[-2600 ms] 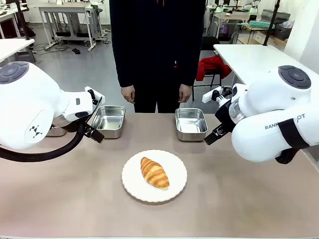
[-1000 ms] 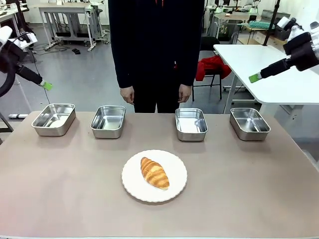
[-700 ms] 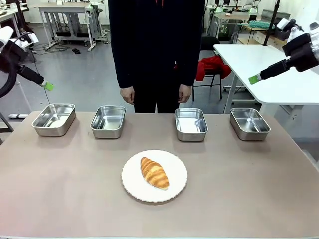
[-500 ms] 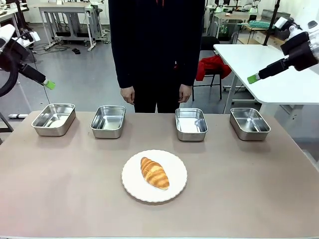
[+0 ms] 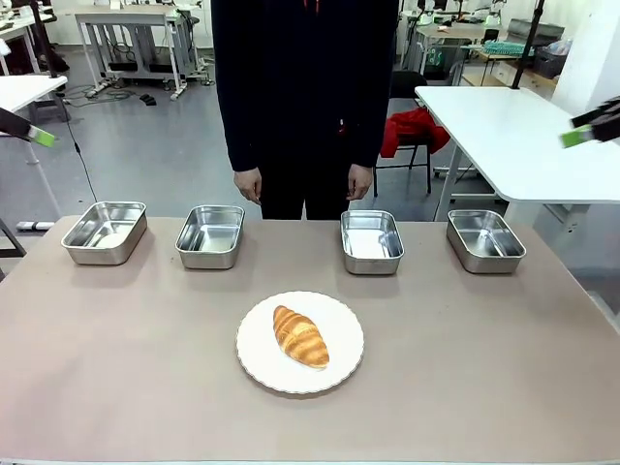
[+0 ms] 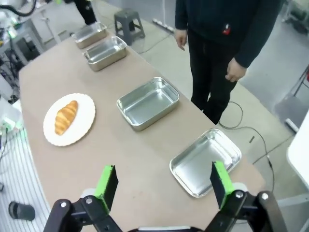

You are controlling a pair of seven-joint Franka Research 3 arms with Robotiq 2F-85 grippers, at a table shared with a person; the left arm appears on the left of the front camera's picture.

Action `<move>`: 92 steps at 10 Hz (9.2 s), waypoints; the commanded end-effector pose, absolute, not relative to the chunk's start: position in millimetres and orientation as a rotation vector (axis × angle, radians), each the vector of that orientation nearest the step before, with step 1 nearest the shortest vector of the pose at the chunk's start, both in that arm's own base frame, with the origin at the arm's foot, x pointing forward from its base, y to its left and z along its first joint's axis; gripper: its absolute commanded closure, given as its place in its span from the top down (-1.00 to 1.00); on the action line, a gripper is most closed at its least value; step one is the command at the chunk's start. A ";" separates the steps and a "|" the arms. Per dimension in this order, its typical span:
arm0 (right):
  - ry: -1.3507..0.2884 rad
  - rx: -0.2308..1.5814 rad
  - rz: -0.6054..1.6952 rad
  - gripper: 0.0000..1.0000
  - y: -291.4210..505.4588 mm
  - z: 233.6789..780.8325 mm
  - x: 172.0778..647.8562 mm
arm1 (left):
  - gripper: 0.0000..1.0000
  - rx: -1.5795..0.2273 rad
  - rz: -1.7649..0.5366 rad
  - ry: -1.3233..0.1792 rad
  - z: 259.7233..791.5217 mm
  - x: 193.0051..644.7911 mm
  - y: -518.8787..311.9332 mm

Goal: Place the bread in the container.
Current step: Place the Butter Roll into the Airtight Container indicated by the human.

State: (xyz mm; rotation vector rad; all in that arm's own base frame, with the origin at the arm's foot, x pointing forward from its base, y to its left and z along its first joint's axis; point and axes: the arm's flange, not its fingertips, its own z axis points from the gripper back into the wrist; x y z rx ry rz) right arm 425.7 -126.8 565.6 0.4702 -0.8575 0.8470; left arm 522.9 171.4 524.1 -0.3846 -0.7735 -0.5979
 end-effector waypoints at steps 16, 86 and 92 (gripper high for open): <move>-0.853 0.554 1.021 1.00 -230.0 561.3 360.5 | 1.00 -0.517 -0.673 -0.911 551.9 452.8 225.5; -0.849 0.572 1.024 1.00 -218.8 567.1 363.7 | 1.00 -0.533 -0.616 -0.899 557.0 453.6 224.0; -0.849 0.572 1.024 1.00 -218.8 567.1 363.7 | 1.00 -0.533 -0.616 -0.899 557.0 453.6 224.0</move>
